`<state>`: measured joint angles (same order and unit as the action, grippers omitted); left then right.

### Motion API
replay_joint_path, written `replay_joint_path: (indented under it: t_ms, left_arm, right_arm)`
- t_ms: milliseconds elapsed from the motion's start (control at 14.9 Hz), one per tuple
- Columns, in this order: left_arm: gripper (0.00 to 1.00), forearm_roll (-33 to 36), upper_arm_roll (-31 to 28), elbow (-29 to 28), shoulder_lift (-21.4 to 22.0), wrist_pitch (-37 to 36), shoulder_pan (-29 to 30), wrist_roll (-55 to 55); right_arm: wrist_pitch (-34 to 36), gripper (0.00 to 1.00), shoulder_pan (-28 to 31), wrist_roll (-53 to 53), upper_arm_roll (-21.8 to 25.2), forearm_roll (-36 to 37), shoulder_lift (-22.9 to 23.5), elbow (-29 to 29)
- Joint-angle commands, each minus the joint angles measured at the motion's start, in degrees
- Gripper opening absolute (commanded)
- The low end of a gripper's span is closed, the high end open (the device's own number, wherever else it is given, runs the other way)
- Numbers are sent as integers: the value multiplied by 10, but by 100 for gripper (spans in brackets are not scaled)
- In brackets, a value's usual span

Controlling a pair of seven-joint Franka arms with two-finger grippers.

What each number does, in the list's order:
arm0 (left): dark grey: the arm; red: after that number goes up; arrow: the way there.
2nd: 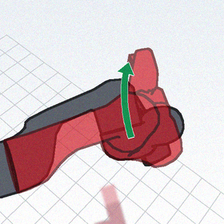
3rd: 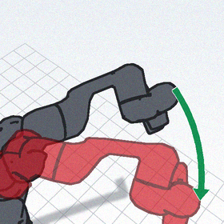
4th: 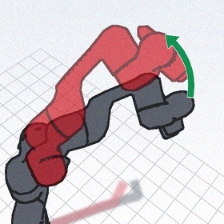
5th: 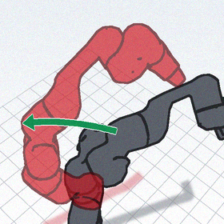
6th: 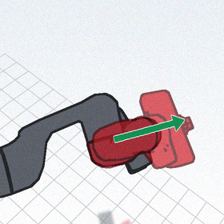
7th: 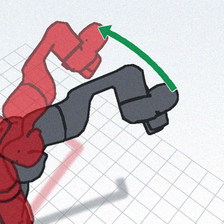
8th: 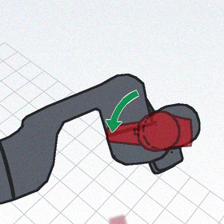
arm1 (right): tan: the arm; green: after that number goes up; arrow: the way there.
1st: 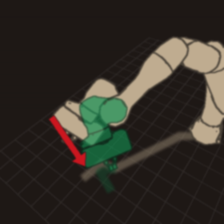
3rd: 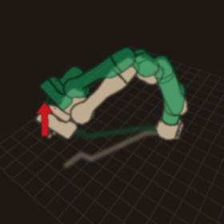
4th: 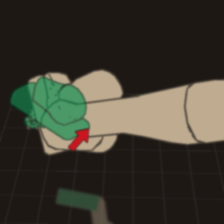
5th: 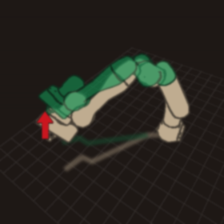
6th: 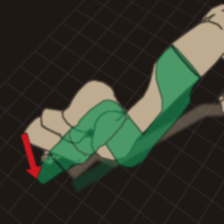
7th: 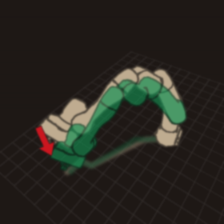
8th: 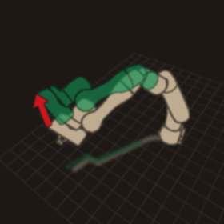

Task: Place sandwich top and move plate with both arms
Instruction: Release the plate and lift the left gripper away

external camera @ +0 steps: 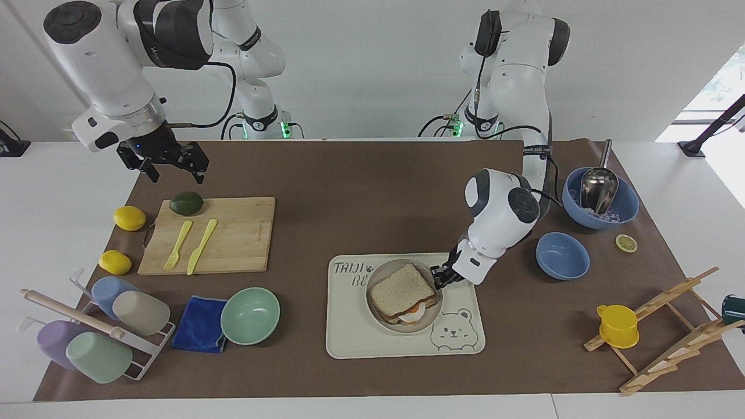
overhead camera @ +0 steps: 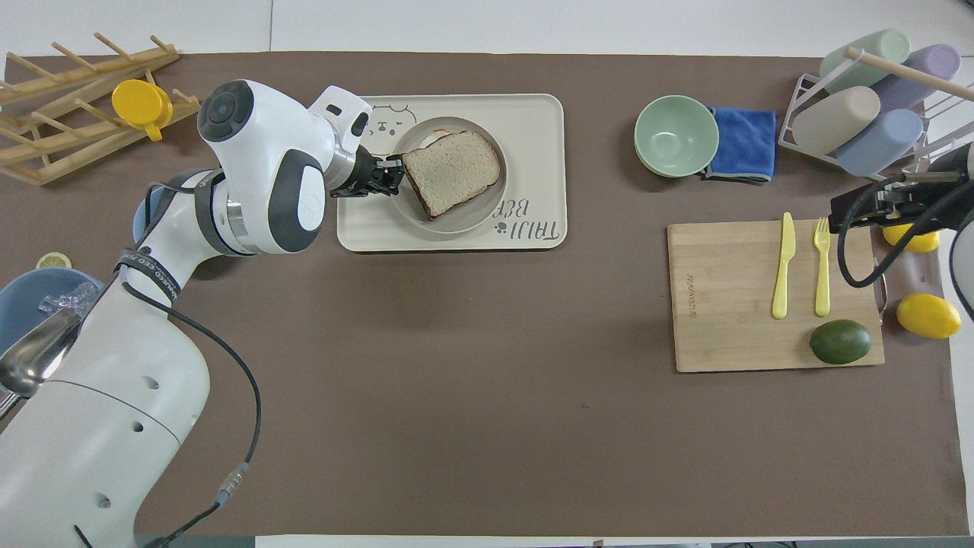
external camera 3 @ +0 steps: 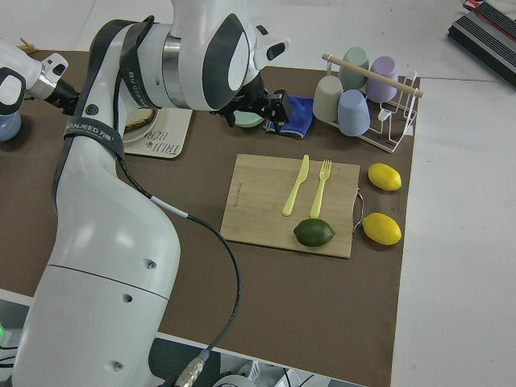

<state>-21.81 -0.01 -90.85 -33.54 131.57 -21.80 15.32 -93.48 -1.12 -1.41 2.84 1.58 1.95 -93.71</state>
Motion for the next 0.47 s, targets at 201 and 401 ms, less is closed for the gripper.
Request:
replay_joint_path:
  t_ms: [201,401]
  left_arm:
    - [100,-1,-6,-4,21,-23,8,-29]
    - [100,3,-6,18,36,-70,39,-30]
  right_arm:
    - [1,100,4,6,1,0,-7,-7]
    - [1,100,4,6,1,-1,-7,-7]
